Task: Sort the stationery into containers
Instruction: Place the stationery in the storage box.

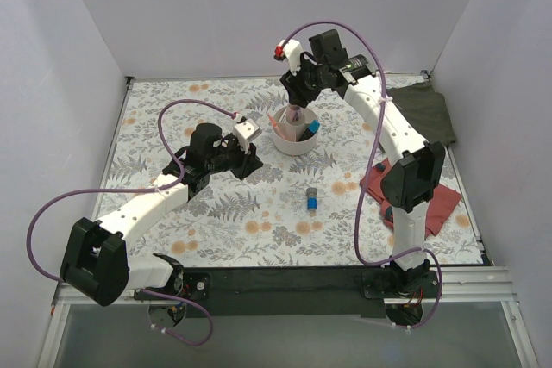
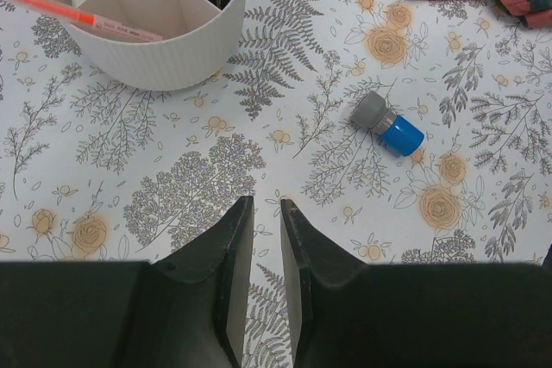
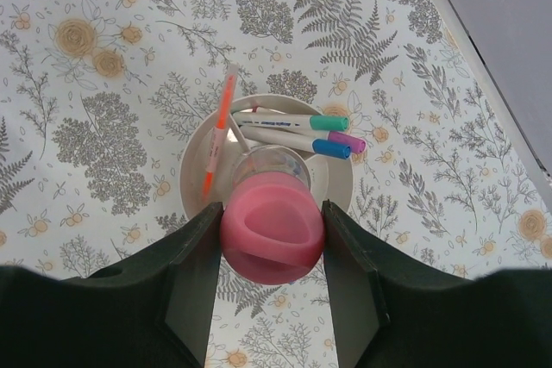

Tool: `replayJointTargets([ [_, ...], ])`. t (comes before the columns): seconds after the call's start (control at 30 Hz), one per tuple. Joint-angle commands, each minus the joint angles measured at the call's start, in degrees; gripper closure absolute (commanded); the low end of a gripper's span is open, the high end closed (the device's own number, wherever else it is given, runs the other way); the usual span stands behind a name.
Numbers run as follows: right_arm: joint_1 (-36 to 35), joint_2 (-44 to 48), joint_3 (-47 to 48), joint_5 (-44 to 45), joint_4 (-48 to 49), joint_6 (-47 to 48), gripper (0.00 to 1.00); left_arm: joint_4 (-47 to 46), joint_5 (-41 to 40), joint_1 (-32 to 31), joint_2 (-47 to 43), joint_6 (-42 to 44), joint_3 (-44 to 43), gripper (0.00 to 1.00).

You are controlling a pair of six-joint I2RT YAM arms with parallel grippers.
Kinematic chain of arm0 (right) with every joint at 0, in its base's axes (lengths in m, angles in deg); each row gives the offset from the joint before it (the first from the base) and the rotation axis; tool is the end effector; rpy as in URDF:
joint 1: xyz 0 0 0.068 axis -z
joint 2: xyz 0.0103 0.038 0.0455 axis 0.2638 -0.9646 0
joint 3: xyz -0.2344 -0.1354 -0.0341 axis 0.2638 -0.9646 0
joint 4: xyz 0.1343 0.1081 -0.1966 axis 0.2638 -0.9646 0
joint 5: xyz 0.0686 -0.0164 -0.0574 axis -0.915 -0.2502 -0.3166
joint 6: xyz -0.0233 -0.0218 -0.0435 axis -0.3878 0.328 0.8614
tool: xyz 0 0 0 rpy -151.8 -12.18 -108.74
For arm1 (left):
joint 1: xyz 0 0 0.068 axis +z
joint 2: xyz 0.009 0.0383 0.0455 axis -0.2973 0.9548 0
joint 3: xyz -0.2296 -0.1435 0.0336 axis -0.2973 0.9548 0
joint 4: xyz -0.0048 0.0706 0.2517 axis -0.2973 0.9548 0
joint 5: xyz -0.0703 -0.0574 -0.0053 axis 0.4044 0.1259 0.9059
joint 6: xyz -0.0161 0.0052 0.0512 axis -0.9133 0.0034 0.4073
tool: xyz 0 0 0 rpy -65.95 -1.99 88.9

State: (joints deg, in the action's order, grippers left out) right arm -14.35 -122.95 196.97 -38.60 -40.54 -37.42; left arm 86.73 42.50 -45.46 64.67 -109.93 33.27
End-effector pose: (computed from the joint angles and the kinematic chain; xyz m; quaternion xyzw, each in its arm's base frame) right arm 0.3883 0.2309 0.3826 -0.4612 0.7659 0.1233 0.4307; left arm 0.2369 -0.1448 0.2610 0.1060 0.8430 -0.4094 0.3325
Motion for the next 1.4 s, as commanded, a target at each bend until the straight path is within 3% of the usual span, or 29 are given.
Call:
replayJointTargets([
  [0.0,-0.1,-1.0,2.6,-0.1,1.1,0.1,0.99,-0.7,1.1,0.6,-2.1,-0.4,0.2,0.80],
  [0.47,-0.1,-5.3,-0.6,1.8,1.1,-1.8,0.99,-0.3,1.6,0.6,-1.8,-0.5,0.1,0.78],
  [0.53,-0.1,-6.0,-0.2,2.9,1.1,-2.5,0.87,-0.2,1.7,0.6,-1.8,-0.5,0.1,0.78],
  [0.57,-0.1,-6.5,0.4,3.2,1.1,-2.8,0.76,0.1,1.7,0.6,-1.7,-0.5,0.1,0.77],
  [0.73,-0.1,-7.4,1.2,3.9,1.2,-3.2,0.59,0.3,1.9,0.7,-1.6,-0.3,-0.3,0.77],
  [0.77,-0.1,-7.4,1.1,4.0,1.2,-3.4,0.52,0.3,2.0,0.8,-1.5,-0.3,-0.3,0.77],
  [1.07,-0.1,-4.9,0.6,5.0,1.5,-5.0,0.32,-0.3,2.7,1.1,-1.3,-0.2,-0.2,0.71],
  [1.37,-0.1,2.7,-4.1,5.9,1.6,-4.7,0.30,0.1,0.2,1.1,-2.8,2.0,-0.5,0.59],
])
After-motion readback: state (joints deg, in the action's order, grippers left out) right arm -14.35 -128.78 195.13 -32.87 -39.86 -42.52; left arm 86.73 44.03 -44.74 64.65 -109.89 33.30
